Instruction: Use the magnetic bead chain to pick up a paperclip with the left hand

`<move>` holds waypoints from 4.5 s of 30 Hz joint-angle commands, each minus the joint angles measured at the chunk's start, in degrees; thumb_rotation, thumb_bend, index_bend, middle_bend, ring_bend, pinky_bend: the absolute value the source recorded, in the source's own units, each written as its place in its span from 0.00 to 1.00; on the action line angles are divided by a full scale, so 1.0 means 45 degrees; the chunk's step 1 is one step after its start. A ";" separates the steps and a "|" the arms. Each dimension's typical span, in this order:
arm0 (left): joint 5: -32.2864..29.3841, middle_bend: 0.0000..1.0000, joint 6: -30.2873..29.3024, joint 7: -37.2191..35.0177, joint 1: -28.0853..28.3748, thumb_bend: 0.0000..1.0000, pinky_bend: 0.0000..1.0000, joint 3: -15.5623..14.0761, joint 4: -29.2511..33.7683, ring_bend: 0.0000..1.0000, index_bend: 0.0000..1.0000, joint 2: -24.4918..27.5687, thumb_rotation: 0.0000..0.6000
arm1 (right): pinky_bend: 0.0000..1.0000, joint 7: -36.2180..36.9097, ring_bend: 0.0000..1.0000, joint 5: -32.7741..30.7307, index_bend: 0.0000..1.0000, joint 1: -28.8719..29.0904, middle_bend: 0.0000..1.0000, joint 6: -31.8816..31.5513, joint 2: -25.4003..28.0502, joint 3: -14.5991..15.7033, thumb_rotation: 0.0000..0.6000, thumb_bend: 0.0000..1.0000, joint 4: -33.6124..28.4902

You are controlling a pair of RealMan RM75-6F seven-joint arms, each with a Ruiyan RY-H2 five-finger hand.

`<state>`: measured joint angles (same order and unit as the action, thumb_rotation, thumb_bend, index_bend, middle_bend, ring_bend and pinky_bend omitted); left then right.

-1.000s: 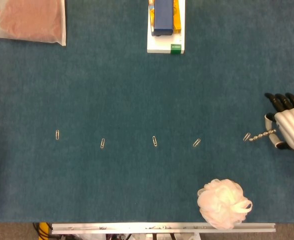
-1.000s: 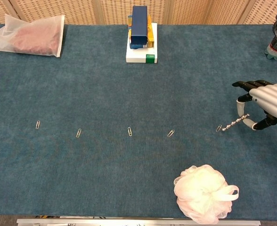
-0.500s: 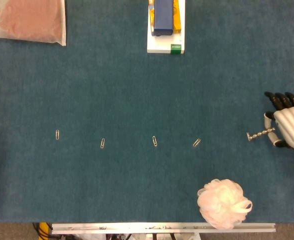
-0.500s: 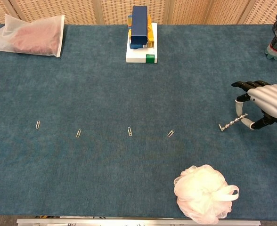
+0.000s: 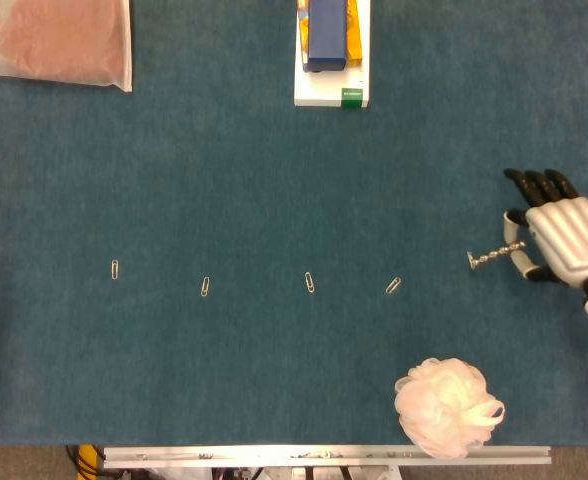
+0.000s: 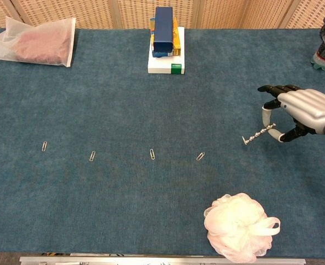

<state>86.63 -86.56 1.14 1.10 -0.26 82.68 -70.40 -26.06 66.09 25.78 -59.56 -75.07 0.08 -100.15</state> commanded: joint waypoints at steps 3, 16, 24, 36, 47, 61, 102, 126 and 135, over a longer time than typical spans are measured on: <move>0.0058 0.35 0.0046 0.0015 0.0025 0.29 0.47 -0.0035 0.0004 0.30 0.57 0.0029 1.00 | 0.00 0.0121 0.00 -0.0003 0.59 0.0382 0.05 0.0152 -0.0077 -0.0470 1.00 0.37 -0.0273; 0.0413 0.35 0.0248 -0.0226 0.0090 0.29 0.47 -0.0308 -0.0321 0.30 0.57 0.0105 1.00 | 0.00 -0.0039 0.00 -0.1096 0.60 0.2432 0.05 0.1353 -0.0911 -0.2271 1.00 0.38 0.0013; 0.0497 0.35 0.0281 -0.0698 0.0145 0.29 0.47 -0.0323 -0.0539 0.30 0.57 0.0296 1.00 | 0.00 -0.0378 0.00 -0.2328 0.60 0.3779 0.05 0.1756 -0.1873 -0.3179 1.00 0.38 0.0861; 0.0416 0.35 0.0381 -0.1260 0.0212 0.29 0.47 -0.0264 -0.0771 0.30 0.57 0.0384 1.00 | 0.00 -0.0757 0.00 -0.3832 0.60 0.6037 0.05 0.2556 -0.3252 -0.4094 1.00 0.39 0.2456; 0.0277 0.35 0.0355 -0.1631 0.0085 0.29 0.47 -0.0291 -0.1016 0.30 0.57 0.0375 1.00 | 0.00 -0.0339 0.00 -0.4306 0.60 0.7976 0.05 0.3286 -0.4666 -0.4746 1.00 0.39 0.4030; 0.0209 0.35 0.0153 -0.1681 -0.0208 0.29 0.47 -0.0391 -0.1079 0.30 0.57 0.0383 1.00 | 0.00 0.0934 0.00 -0.3874 0.40 0.9396 0.05 0.3669 -0.6059 -0.5114 1.00 0.29 0.5701; 0.2343 0.00 0.3649 -0.3288 0.3975 0.29 0.03 0.0259 0.1454 0.00 0.36 0.1521 1.00 | 0.00 0.1442 0.00 -0.0644 0.04 0.2644 0.04 -0.1690 0.2934 -0.1355 1.00 0.00 -0.0488; 0.1908 0.00 0.7851 -0.2992 0.8089 0.42 0.00 0.0713 -0.0997 0.00 0.28 -0.0545 1.00 | 0.00 0.1621 0.00 -0.0097 0.06 0.0425 0.04 -0.2613 0.4480 -0.1022 1.00 0.00 -0.0881; 0.1639 0.00 0.8615 -0.2483 0.8992 0.42 0.00 0.0652 -0.1743 0.00 0.28 -0.1282 1.00 | 0.00 0.1850 0.00 -0.0120 0.08 0.0217 0.04 -0.2345 0.4458 -0.1219 1.00 0.00 -0.0596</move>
<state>94.22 -48.05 -10.26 41.32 2.69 75.00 -75.94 -17.87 65.50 26.82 -70.24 -54.95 -5.34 -102.95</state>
